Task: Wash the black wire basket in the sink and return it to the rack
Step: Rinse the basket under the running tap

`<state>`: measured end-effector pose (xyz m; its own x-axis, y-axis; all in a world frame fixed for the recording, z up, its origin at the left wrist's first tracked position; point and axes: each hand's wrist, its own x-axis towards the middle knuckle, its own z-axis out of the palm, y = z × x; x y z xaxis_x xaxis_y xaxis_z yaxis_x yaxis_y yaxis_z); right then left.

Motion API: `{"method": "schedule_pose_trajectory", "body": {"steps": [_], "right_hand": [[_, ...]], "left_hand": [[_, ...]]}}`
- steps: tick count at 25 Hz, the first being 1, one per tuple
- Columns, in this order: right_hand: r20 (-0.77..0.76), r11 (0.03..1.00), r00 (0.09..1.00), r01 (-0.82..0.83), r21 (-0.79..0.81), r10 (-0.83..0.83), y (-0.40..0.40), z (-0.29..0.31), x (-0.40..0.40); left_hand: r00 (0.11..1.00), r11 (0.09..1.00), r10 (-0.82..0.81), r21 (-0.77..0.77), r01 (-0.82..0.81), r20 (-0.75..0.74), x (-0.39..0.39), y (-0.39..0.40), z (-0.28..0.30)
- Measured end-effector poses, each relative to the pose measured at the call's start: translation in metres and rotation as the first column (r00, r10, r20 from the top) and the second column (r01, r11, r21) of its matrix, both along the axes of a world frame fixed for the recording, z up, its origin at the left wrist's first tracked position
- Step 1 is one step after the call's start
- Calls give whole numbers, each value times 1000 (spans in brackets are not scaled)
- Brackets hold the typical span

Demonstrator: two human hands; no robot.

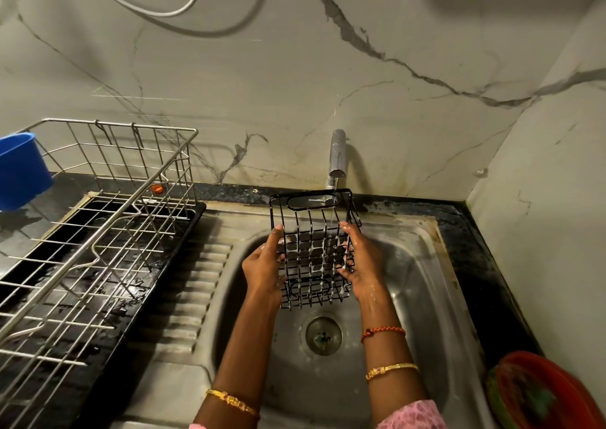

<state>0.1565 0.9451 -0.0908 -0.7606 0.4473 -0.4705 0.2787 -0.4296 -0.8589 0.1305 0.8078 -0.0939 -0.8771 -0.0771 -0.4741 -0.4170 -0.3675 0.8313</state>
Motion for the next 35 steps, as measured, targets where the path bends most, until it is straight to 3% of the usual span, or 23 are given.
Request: {"method": "schedule_pose_trajectory", "body": {"steps": [8, 17, 35], "right_hand": [[26, 999, 1000, 8, 32, -9, 5, 4, -2], [122, 995, 992, 28, 94, -39, 5, 28, -12], [122, 988, 981, 144, 45, -149, 29, 14, -4]], "left_hand": [[999, 999, -37, -4, 37, 14, -10, 7, 1], [986, 1000, 30, -11, -29, 163, -24, 10, 7], [982, 996, -78, -37, 85, 171, -13, 35, 24]]}}
